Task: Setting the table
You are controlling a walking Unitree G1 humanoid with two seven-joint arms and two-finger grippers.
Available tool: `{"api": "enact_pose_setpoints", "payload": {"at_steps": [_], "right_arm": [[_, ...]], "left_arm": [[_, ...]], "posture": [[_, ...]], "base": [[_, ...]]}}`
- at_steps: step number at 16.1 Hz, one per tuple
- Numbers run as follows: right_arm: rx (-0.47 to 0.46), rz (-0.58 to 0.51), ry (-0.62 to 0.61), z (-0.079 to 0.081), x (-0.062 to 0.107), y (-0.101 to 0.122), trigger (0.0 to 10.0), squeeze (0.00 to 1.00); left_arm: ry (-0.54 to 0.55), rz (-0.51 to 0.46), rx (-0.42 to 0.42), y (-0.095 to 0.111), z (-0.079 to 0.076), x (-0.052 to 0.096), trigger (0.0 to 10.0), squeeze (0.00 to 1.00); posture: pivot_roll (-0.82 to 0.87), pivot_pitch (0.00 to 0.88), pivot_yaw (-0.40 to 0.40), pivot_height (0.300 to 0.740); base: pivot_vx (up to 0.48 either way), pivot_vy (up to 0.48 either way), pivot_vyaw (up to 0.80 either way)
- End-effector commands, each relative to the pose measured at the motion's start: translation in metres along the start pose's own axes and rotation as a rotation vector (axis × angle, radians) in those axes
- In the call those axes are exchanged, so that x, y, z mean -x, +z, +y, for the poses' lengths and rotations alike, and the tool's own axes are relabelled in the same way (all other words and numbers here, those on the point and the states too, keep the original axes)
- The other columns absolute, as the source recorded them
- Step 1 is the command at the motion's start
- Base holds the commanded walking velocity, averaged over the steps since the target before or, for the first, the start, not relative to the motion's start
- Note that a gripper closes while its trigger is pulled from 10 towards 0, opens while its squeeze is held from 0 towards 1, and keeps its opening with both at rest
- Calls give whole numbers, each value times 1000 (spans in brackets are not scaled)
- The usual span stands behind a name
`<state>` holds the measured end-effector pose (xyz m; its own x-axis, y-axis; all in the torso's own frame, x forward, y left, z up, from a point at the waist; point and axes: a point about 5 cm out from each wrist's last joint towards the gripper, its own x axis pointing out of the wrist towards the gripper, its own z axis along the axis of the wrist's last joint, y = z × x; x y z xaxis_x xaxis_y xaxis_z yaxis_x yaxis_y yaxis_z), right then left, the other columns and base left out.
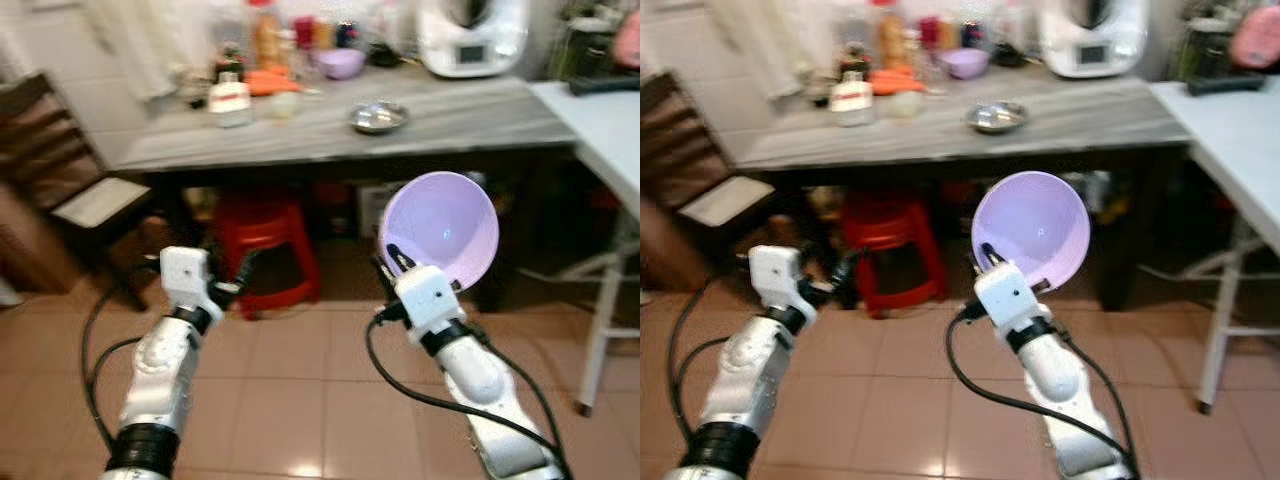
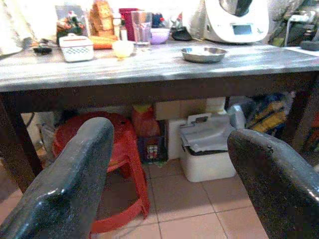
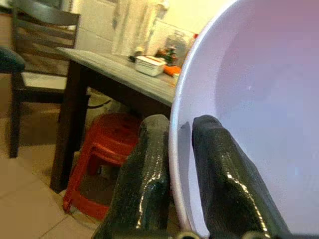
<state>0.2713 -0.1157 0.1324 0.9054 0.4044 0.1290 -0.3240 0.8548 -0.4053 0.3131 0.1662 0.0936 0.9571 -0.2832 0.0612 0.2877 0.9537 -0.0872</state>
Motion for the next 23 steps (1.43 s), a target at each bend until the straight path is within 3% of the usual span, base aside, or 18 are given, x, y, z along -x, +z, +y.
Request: {"api": "enact_pose_setpoints", "payload": {"at_steps": [1, 23], "right_arm": [[3, -38, -7, -2, -3, 8, 10000, 0], [-1, -37, -11, 1, -3, 7, 10000, 0]], "left_arm": [[-5, -13, -13, 4, 1, -2, 10000, 0], [-63, -8, 23, -1, -12, -3, 10000, 0]], "posture": [[-103, 0, 128, 740], [-109, 0, 135, 740]], "base": [[0, 0, 506], [367, 0, 0]]}}
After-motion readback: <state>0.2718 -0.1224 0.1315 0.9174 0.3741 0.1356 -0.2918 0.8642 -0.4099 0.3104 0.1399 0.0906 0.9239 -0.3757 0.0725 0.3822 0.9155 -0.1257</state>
